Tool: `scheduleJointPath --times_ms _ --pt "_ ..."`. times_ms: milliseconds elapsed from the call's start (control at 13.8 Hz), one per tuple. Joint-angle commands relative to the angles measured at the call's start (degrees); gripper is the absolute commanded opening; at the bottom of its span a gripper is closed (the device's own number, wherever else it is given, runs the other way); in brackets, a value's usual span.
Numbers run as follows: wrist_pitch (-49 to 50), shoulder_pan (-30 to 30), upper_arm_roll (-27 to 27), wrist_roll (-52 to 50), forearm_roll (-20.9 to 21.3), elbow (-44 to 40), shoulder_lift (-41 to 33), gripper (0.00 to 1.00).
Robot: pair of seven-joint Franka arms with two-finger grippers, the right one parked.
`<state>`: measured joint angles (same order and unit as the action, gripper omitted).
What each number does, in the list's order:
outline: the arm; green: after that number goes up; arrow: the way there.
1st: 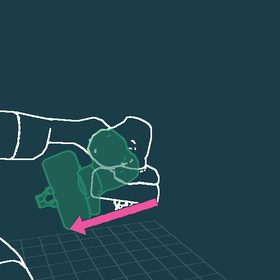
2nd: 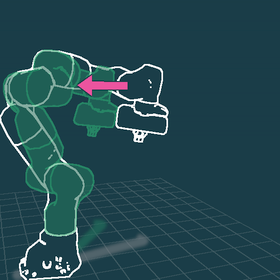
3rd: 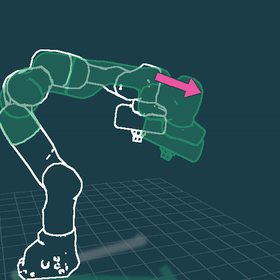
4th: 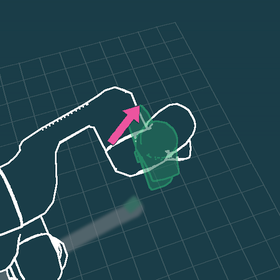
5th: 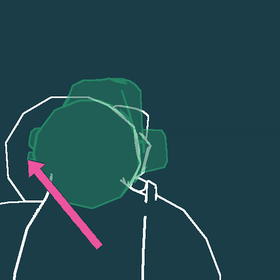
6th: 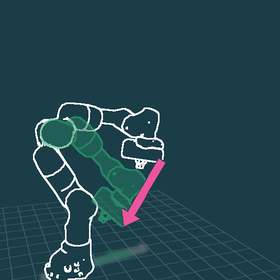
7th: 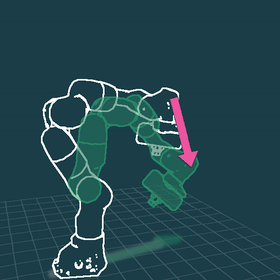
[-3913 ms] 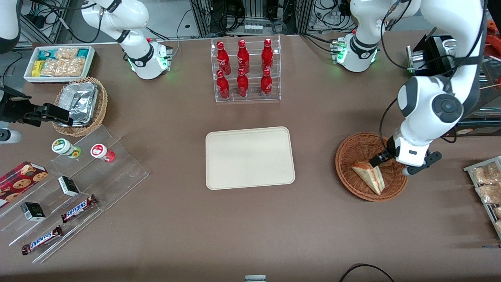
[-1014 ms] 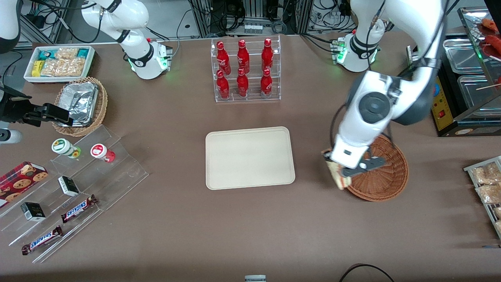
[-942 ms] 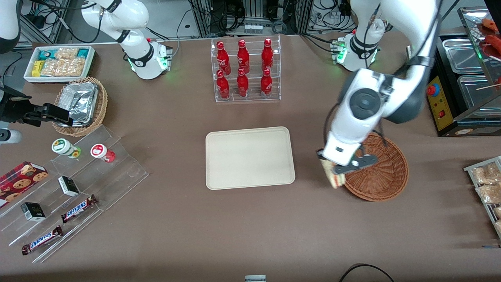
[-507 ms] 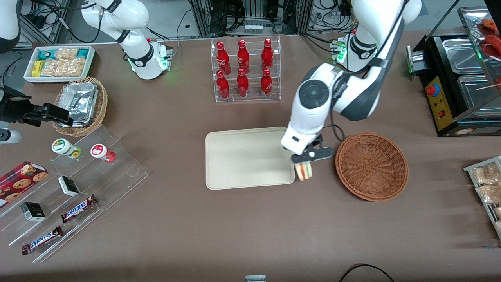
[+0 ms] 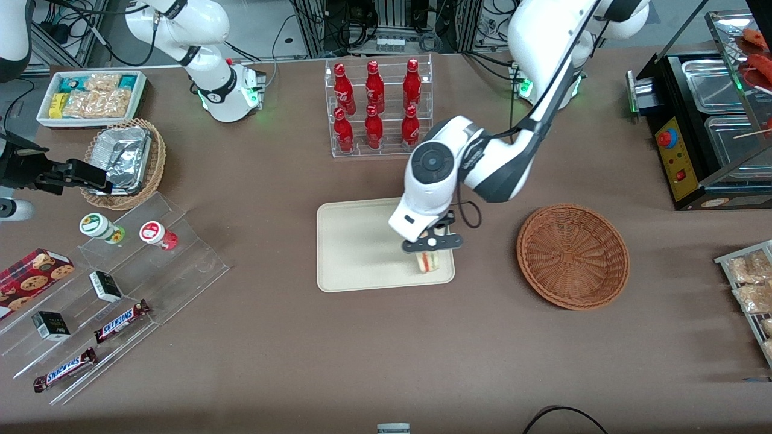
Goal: Place sandwich from basket to tray
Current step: 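Lower the held sandwich onto the middle of the cream tray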
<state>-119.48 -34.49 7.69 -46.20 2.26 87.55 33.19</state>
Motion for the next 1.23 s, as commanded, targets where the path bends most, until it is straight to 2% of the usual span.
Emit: scheduleJointPath --times_ms 0,942,1014,1087,1159 --pt "-3.46 -0.4 2.06 -0.91 -0.5 -2.91 3.55 0.0" --pt "-8.23 -5.14 2.77 -2.67 -0.33 -0.54 6.8 0.0" --pt "-8.23 -5.41 2.77 -2.76 -0.33 -0.1 6.8 0.09" --pt "-8.23 -5.41 2.77 -2.76 -0.33 0.08 6.8 0.4" --pt "-8.14 -5.41 2.77 -2.67 -0.33 0.17 6.8 0.76"
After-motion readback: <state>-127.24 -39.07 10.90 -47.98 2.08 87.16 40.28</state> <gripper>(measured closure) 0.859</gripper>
